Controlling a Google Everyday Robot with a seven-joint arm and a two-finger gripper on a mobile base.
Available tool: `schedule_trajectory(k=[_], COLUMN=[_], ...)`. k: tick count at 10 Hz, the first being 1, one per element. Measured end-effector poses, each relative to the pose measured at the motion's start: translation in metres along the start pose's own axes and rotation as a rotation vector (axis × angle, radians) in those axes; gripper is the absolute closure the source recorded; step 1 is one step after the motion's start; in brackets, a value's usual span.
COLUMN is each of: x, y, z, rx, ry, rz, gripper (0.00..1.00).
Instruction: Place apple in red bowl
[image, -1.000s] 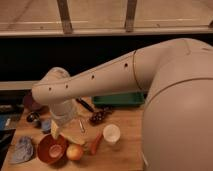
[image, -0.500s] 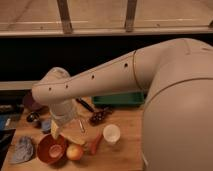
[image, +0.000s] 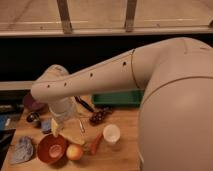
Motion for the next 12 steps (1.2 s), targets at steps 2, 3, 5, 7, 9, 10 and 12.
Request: schedule_trajectory(k=[2, 3, 5, 7, 9, 10, 12], x=[0.013, 0.018, 0.029, 0.036, 0.045, 0.047, 0.053], y=[-0.014, -0.012, -0.004, 0.008, 0.023, 0.027, 0.041], z=[0.014, 0.026, 0.051, 0.069, 0.082, 0.084, 0.092], rx=[-0.028, -0.050, -0.099, -0.140, -0.166, -0.174, -0.182], ry=[0.024, 0.035, 0.064, 0.087, 0.117, 0.125, 0.159], rz=[0.037, 0.043, 0.056, 0.059, 0.063, 0.066, 0.067], gripper=[0.20, 0.20, 0.20, 0.20, 0.20, 0.20, 0.20])
